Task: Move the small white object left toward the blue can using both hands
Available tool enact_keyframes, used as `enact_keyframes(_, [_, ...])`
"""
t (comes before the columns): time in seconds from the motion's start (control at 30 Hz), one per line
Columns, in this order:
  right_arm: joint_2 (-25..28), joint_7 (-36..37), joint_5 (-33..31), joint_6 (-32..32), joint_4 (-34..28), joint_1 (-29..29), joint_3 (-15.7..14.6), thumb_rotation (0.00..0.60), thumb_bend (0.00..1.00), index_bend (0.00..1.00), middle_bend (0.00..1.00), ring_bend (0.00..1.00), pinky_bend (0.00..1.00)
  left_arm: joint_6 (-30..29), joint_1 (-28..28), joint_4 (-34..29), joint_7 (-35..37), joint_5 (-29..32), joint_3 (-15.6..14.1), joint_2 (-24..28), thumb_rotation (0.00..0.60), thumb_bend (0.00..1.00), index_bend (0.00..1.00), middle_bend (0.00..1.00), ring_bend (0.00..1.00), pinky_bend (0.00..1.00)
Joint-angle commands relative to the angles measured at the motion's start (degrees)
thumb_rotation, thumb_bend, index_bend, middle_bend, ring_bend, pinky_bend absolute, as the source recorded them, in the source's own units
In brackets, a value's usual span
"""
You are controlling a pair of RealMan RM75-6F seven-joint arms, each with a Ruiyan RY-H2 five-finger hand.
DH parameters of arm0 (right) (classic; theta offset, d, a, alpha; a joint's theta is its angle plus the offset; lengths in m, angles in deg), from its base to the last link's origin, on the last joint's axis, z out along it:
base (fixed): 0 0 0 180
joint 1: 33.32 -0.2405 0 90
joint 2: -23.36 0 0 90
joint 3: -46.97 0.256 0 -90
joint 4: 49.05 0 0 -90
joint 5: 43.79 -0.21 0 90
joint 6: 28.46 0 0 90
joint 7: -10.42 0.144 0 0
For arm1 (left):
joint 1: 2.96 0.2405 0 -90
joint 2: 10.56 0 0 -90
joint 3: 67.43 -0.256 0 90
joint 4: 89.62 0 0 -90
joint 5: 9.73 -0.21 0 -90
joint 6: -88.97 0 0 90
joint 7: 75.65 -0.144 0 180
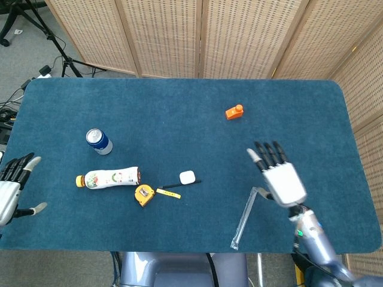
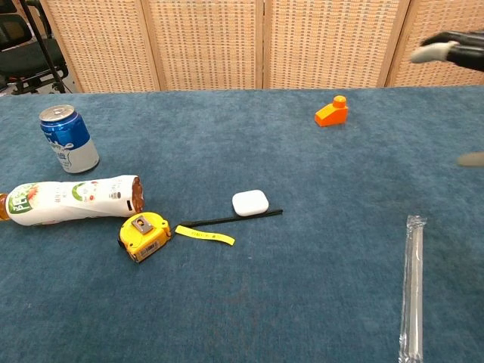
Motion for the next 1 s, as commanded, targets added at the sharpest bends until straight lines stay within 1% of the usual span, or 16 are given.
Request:
enact_keyframes(0.03, [1.9,13.0,6.5,9.1,8.2,10.2,-4.7,0.6,0.0,0.0,0.0,0.0,0.0,0.4,-3.5,-1.2,3.3,-6.8,-0.5,1.5,0.6,0.0,0.0,0.0,0.0,0.0])
enact_keyframes(0.1, [0.8,17.9,8.0,13.0,10.3,13.1,-4.0,0.6,0.0,0.0,0.0,0.0,0.0,0.9,-5.1,-3.1,2.8,-8.7,-0.2,1.8,0.6,0.0,0.0,0.0,0.0,0.0])
enact_keyframes(0.17, [0.4,20.4,9.3,15.3,11.5,14.7,-3.4,0.6,0.0,0.0,0.0,0.0,0.0,1.6,-6.1,-4.8,1.4,-9.3,0.1,1.8,0.6,0.0,0.0,0.0,0.0,0.0])
enact_keyframes(0.3, [1.1,23.7,12.2,18.6,11.8,17.4,-3.1,0.6,0.0,0.0,0.0,0.0,0.0,5.6,-9.0,-11.1,-5.0,-9.3,1.0,1.3,0.6,0.0,0.0,0.0,0.0,0.0])
enact_keyframes(0.4, [1.7,26.2,13.1,19.1,11.8,18.7,-2.8,0.6,0.0,0.0,0.0,0.0,0.0,10.6,-12.5,-15.9,-10.7,-6.6,3.1,-0.5,0.6,0.0,0.0,0.0,0.0,0.0])
enact_keyframes(0.43, [1.8,26.6,13.1,19.1,11.9,18.9,-2.7,0.6,0.0,0.0,0.0,0.0,0.0,11.4,-13.2,-16.5,-12.7,-5.9,3.6,-1.2,0.6,0.0,0.0,0.0,0.0,0.0])
enact_keyframes(0.47, [1.9,27.4,13.0,18.9,12.1,19.2,-2.3,0.6,0.0,0.0,0.0,0.0,0.0,12.8,-14.4,-17.2,-17.0,-4.4,4.8,-3.0,0.6,0.0,0.0,0.0,0.0,0.0])
enact_keyframes(0.53, [2.4,28.1,13.0,18.3,12.2,19.2,-2.0,0.6,0.0,0.0,0.0,0.0,0.0,14.4,-15.8,-18.1,-20.6,-2.6,5.6,-5.1,0.6,0.0,0.0,0.0,0.0,0.0])
enact_keyframes(0.63, [3.5,30.8,11.7,17.4,12.4,19.3,-0.3,0.6,0.0,0.0,0.0,0.0,0.0,20.1,-19.7,-20.4,-25.1,5.2,7.8,-10.0,0.6,0.0,0.0,0.0,0.0,0.0])
enact_keyframes(0.7, [4.3,33.6,10.5,16.2,12.4,19.5,0.5,0.6,0.0,0.0,0.0,0.0,0.0,24.7,-24.0,-19.4,-28.6,13.7,10.2,-15.5,0.6,0.0,0.0,0.0,0.0,0.0])
enact_keyframes(0.73, [4.5,34.1,10.4,15.9,12.5,19.5,0.7,0.6,0.0,0.0,0.0,0.0,0.0,25.5,-25.1,-18.9,-29.9,16.5,10.8,-17.1,0.6,0.0,0.0,0.0,0.0,0.0])
enact_keyframes(0.77, [4.8,35.0,10.1,15.4,12.7,19.6,1.1,0.6,0.0,0.0,0.0,0.0,0.0,26.5,-27.2,-17.6,-32.7,21.7,11.8,-20.0,0.6,0.0,0.0,0.0,0.0,0.0])
enact_keyframes(0.8, [4.9,35.4,10.0,15.2,12.7,19.7,1.3,0.6,0.0,0.0,0.0,0.0,0.0,26.7,-28.3,-16.8,-34.1,24.1,12.2,-21.4,0.6,0.0,0.0,0.0,0.0,0.0])
enact_keyframes(0.83, [5.1,36.0,9.9,14.9,12.8,19.8,1.6,0.6,0.0,0.0,0.0,0.0,0.0,26.9,-30.4,-15.1,-37.0,28.7,12.8,-24.2,0.6,0.0,0.0,0.0,0.0,0.0])
enact_keyframes(0.93, [5.5,36.9,9.9,14.4,12.8,20.2,2.3,0.6,0.0,0.0,0.0,0.0,0.0,26.4,-34.8,-11.3,-42.2,37.8,13.9,-29.9,0.6,0.0,0.0,0.0,0.0,0.0])
enact_keyframes(1.0, [5.7,37.5,9.9,13.8,12.9,20.4,2.8,0.6,0.0,0.0,0.0,0.0,0.0,26.2,-38.7,-7.4,-44.8,44.9,15.3,-34.7,0.6,0.0,0.0,0.0,0.0,0.0])
